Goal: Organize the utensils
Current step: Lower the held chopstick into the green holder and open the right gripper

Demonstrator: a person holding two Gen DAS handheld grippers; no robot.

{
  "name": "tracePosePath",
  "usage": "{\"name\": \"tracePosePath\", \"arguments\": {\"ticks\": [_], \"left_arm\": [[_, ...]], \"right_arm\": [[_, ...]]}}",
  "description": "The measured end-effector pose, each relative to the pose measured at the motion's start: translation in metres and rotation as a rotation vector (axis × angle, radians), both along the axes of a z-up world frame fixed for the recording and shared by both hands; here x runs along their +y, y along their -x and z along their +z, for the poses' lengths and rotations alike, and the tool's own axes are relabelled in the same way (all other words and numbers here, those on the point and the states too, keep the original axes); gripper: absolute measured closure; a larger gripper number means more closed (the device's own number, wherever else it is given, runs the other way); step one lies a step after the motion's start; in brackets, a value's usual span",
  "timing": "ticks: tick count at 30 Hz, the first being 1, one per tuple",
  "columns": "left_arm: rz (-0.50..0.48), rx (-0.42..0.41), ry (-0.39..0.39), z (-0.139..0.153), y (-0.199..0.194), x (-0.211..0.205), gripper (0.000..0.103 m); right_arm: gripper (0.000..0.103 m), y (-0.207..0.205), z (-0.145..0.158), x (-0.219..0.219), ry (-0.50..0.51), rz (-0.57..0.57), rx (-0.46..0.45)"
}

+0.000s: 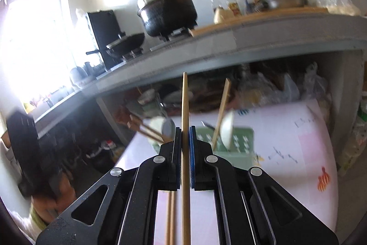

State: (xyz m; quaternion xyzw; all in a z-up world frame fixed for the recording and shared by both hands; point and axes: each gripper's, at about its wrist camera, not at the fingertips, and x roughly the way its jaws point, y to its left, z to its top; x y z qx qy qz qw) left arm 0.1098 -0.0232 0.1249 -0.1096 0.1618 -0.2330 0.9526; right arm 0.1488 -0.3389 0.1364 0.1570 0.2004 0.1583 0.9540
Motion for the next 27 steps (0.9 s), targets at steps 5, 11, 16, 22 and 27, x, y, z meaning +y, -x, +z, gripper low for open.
{"name": "tracePosePath", "arguments": {"ticks": [5, 11, 16, 22, 27], "left_arm": [[0.021, 0.094, -0.028, -0.033, 0.009, 0.016, 0.047], [0.070, 0.170, -0.019, -0.061, 0.012, 0.039, 0.047], [0.112, 0.192, -0.014, -0.071, 0.011, 0.055, 0.047], [0.143, 0.202, -0.017, -0.077, 0.009, 0.069, 0.043], [0.160, 0.212, -0.018, -0.080, 0.007, 0.076, 0.041]], "right_arm": [[0.098, -0.034, 0.021, 0.008, -0.042, 0.021, -0.099], [0.098, -0.079, 0.034, 0.020, -0.011, -0.018, -0.158], [0.098, -0.107, 0.034, 0.030, 0.038, -0.051, -0.165], [0.098, -0.140, 0.018, 0.043, 0.113, -0.088, -0.130], [0.098, -0.150, 0.001, 0.053, 0.228, -0.112, -0.098]]}}
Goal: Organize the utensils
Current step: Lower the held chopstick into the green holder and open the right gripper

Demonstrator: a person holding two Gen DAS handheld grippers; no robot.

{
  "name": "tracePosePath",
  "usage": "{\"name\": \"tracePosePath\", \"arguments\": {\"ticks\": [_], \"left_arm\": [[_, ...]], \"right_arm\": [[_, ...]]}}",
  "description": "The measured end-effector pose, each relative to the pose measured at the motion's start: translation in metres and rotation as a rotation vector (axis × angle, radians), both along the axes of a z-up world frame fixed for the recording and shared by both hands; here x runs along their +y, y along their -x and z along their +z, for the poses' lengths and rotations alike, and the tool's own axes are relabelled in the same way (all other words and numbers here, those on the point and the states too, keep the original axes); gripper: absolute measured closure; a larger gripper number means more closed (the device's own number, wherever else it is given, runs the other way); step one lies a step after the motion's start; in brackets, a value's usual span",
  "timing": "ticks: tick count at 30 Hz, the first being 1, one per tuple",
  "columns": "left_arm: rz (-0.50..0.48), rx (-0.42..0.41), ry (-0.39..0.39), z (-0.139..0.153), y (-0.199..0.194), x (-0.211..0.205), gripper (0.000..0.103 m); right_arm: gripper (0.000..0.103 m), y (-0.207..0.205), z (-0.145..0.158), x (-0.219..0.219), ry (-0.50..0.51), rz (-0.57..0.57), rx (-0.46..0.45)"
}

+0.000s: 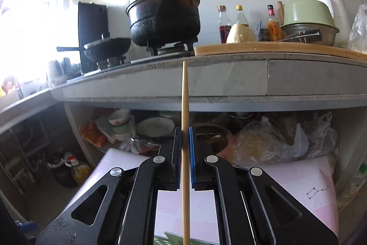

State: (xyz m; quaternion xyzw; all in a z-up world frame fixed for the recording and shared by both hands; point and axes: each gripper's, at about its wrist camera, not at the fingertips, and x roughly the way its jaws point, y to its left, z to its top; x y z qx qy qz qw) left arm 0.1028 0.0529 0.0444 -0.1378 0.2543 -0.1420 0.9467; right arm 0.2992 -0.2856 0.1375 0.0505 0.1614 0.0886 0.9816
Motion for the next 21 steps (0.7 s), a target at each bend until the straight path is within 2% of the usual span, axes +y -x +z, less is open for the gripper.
{"name": "tracePosePath", "arguments": {"ticks": [8, 17, 21], "left_arm": [[0.001, 0.018, 0.004, -0.003, -0.005, 0.001, 0.038], [-0.011, 0.013, -0.040, 0.000, -0.002, -0.011, 0.033], [-0.017, 0.021, -0.077, -0.001, 0.001, -0.019, 0.030]], "right_arm": [[0.098, 0.024, -0.013, 0.002, 0.120, -0.001, 0.005], [0.098, 0.068, -0.023, 0.000, 0.221, 0.033, 0.003], [0.087, 0.087, -0.018, -0.010, 0.211, 0.028, 0.013]]}}
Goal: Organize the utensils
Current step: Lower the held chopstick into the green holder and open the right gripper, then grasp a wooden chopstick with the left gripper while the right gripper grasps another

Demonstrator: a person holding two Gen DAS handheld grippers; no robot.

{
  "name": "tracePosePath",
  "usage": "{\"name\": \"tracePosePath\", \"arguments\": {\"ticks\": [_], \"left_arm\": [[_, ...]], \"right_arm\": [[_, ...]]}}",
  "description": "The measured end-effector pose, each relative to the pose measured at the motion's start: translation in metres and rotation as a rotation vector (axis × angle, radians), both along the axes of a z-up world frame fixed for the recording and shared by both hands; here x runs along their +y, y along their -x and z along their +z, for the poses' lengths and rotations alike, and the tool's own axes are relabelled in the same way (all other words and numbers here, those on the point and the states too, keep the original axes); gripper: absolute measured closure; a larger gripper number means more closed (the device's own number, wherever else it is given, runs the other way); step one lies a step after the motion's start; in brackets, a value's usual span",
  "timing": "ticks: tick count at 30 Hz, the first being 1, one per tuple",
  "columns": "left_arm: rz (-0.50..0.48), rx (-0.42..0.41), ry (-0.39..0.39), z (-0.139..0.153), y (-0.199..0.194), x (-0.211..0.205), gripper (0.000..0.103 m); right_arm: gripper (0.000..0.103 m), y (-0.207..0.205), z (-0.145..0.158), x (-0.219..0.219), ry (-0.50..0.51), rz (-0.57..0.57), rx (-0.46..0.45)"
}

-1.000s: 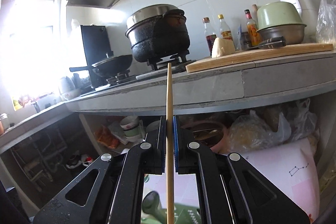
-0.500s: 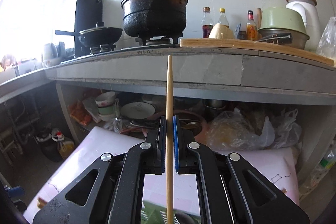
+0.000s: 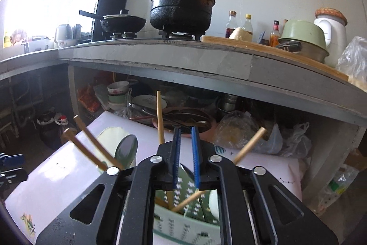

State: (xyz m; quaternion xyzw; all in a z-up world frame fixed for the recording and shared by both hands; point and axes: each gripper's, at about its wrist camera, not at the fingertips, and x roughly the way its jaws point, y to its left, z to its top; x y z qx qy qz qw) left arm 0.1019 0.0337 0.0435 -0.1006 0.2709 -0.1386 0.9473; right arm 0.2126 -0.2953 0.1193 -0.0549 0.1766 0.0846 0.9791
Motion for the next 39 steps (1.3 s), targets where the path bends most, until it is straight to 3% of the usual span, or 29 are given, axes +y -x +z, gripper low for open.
{"name": "tracePosePath", "arguments": {"ticks": [4, 9, 16, 23, 29, 39], "left_arm": [[-0.003, 0.018, -0.051, -0.003, 0.001, -0.010, 0.029], [-0.015, 0.067, -0.106, -0.015, 0.002, -0.024, 0.029], [-0.074, 0.196, -0.194, -0.047, 0.001, -0.058, 0.029], [-0.164, 0.274, -0.255, -0.081, 0.006, -0.096, 0.029], [-0.198, 0.301, -0.288, -0.094, 0.007, -0.119, 0.029], [-0.187, 0.273, -0.380, -0.102, 0.006, -0.128, 0.029]], "right_arm": [[0.075, 0.023, 0.007, -0.011, -0.046, 0.007, 0.011], [0.072, 0.054, -0.001, -0.018, -0.085, 0.017, 0.073], [0.071, 0.082, -0.060, -0.012, -0.134, 0.017, 0.317], [0.071, 0.100, -0.110, -0.023, -0.279, -0.052, 0.498], [0.071, 0.106, -0.124, -0.029, -0.331, -0.079, 0.531], [0.071, 0.108, -0.131, -0.034, -0.347, -0.069, 0.543]]}}
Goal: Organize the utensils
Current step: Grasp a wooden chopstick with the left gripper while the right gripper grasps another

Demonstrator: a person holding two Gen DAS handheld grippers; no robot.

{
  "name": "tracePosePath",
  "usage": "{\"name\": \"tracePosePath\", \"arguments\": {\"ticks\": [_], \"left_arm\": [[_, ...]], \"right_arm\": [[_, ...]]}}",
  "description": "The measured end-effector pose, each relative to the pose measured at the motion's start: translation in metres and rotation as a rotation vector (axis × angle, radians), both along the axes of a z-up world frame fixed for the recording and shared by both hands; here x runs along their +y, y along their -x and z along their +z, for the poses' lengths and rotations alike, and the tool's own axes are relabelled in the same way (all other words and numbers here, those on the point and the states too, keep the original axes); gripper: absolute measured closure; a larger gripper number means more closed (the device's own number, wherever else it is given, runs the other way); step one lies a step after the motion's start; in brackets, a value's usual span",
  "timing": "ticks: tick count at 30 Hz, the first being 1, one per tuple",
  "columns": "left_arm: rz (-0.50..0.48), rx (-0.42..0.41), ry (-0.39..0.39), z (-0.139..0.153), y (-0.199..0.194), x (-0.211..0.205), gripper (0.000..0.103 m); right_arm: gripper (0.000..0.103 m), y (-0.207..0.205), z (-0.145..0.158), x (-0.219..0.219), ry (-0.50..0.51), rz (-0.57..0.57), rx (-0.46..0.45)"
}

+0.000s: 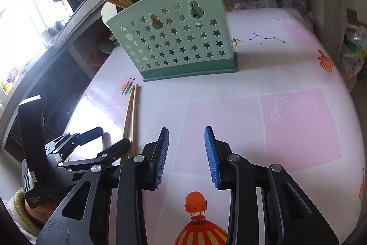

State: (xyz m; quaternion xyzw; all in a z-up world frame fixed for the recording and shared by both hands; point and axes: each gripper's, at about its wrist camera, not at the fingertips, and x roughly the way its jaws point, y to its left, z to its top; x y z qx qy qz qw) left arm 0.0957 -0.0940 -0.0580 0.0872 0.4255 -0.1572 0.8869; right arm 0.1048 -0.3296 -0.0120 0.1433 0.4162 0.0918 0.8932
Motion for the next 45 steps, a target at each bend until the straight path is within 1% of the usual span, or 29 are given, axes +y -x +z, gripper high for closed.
{"name": "tracePosePath", "arguments": {"ticks": [2, 5, 8, 10, 11, 16, 19, 25, 29, 32, 36, 37, 45], "left_arm": [[0.006, -0.003, -0.007, 0.000, 0.000, 0.003, 0.029], [0.021, -0.008, -0.015, 0.001, 0.001, 0.011, 0.034], [0.037, 0.001, -0.003, 0.002, -0.001, 0.022, 0.045], [0.044, 0.004, 0.004, 0.003, -0.001, 0.028, 0.055], [0.046, 0.004, 0.003, 0.003, -0.001, 0.031, 0.057], [0.058, 0.005, 0.011, 0.004, 0.000, 0.039, 0.080], [0.067, 0.004, 0.012, 0.004, -0.001, 0.044, 0.088], [0.069, 0.005, 0.013, 0.004, -0.003, 0.047, 0.094], [0.074, 0.003, 0.008, 0.003, -0.003, 0.046, 0.095], [0.079, 0.002, 0.008, 0.003, -0.004, 0.045, 0.095], [0.084, -0.001, -0.004, 0.003, -0.003, 0.043, 0.095], [0.085, 0.000, -0.005, 0.003, -0.003, 0.043, 0.095], [0.097, 0.000, -0.008, 0.003, -0.002, 0.042, 0.095]], "right_arm": [[0.071, 0.001, -0.001, 0.001, -0.002, 0.008, -0.001], [0.071, 0.001, 0.000, 0.008, -0.001, 0.040, -0.002], [0.071, 0.000, -0.001, 0.021, 0.001, 0.091, 0.000], [0.071, -0.002, -0.003, 0.032, 0.003, 0.138, 0.011], [0.071, -0.003, -0.004, 0.037, 0.006, 0.156, 0.016], [0.071, -0.009, -0.010, 0.065, 0.057, 0.247, 0.041], [0.071, -0.013, -0.013, 0.077, 0.101, 0.272, 0.049], [0.072, -0.019, -0.018, 0.088, 0.162, 0.277, 0.059], [0.077, -0.023, -0.022, 0.091, 0.189, 0.274, 0.073], [0.082, -0.022, -0.023, 0.092, 0.220, 0.270, 0.064], [0.093, -0.024, -0.024, 0.089, 0.229, 0.251, 0.068], [0.096, -0.024, -0.024, 0.087, 0.207, 0.247, 0.049], [0.098, -0.014, -0.022, 0.071, 0.202, 0.204, 0.071]]}}
